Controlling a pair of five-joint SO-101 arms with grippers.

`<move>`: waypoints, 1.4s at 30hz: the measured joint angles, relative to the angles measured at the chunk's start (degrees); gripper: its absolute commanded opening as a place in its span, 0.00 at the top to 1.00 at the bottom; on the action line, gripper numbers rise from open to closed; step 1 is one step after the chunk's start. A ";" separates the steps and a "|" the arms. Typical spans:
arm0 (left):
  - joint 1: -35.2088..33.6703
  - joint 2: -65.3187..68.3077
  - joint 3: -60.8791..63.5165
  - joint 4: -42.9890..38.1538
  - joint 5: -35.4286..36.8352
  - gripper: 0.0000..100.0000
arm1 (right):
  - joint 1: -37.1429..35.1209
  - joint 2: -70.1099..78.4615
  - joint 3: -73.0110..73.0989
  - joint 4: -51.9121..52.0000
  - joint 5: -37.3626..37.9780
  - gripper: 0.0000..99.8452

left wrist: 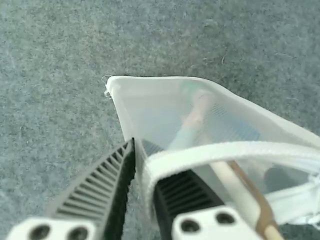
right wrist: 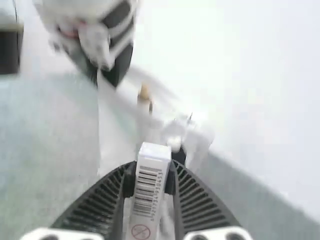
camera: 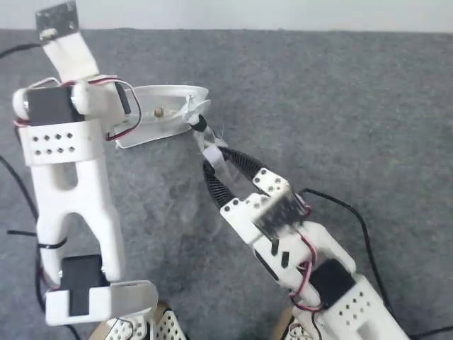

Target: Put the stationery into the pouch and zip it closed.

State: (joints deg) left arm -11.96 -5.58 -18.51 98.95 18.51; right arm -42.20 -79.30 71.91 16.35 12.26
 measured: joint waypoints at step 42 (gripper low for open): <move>-0.09 -1.67 5.71 -2.46 0.00 0.99 | -2.29 62.86 -15.38 -73.93 0.00 0.99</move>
State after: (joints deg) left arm -12.04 -7.25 -12.79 96.48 18.51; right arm -44.48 -16.44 56.53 -57.58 12.26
